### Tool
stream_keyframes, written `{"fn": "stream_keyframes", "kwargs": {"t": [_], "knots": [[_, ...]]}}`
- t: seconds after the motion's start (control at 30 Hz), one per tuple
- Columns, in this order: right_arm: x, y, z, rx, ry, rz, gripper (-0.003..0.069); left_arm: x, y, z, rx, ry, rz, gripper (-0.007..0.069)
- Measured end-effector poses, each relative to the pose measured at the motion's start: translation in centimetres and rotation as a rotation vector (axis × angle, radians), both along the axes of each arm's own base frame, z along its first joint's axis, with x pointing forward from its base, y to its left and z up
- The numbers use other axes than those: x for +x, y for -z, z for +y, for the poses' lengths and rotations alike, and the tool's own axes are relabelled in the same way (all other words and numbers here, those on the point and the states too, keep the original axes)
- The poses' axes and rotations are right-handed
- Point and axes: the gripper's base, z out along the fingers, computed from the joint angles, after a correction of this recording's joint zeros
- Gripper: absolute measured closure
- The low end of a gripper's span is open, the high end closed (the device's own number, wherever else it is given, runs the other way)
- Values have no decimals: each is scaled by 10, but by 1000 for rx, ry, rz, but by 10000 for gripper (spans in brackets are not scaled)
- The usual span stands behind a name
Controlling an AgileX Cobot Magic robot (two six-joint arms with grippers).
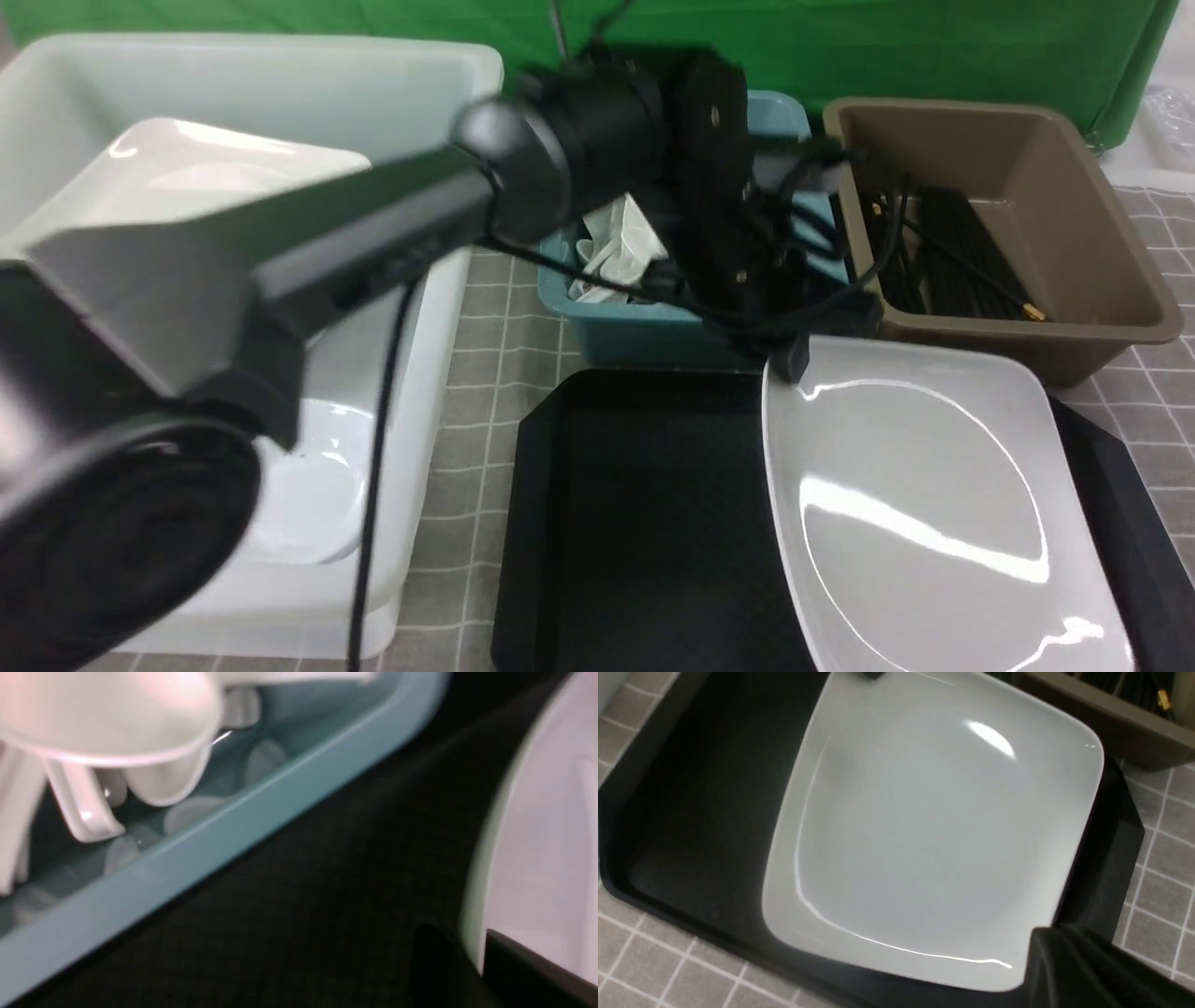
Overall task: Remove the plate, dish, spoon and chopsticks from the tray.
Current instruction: Use the left arm to put the plate into the large storage box on the left
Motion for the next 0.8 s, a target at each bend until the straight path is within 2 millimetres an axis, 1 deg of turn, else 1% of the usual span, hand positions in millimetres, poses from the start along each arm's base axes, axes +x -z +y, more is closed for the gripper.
{"fn": "stream_keyframes", "kwargs": {"t": [0.03,0.13,0.27,0.3,0.4,0.47,0.5,0.57,0.63,0.7,0.8], "knots": [[0,0,0,2,0,-5,620,-3,-9,2,-5,11,-6,583],[1,-1,1,6,-2,-14,620,-9,-25,7,-10,26,-21,592],[1,-3,1,10,-2,-19,620,-16,-42,13,-12,45,-37,593],[1,-3,1,10,-2,-19,620,-17,-43,14,-14,45,-38,593],[0,-16,0,30,-3,-56,620,-22,-61,22,-29,46,-64,593],[0,-26,0,43,-3,-84,620,-23,-75,30,-38,37,-93,593],[0,-33,1,51,-3,-101,620,-24,-85,38,-45,29,-115,593],[1,-38,1,57,-3,-113,620,-25,-95,45,-59,16,-135,593],[3,-44,2,62,-9,-127,620,-26,-110,57,-88,-6,-157,593],[6,-47,5,69,-22,-125,620,-28,-126,72,-121,-31,-178,593],[12,-50,12,79,-71,-114,620,-27,-144,93,-170,-68,-199,593]]}}
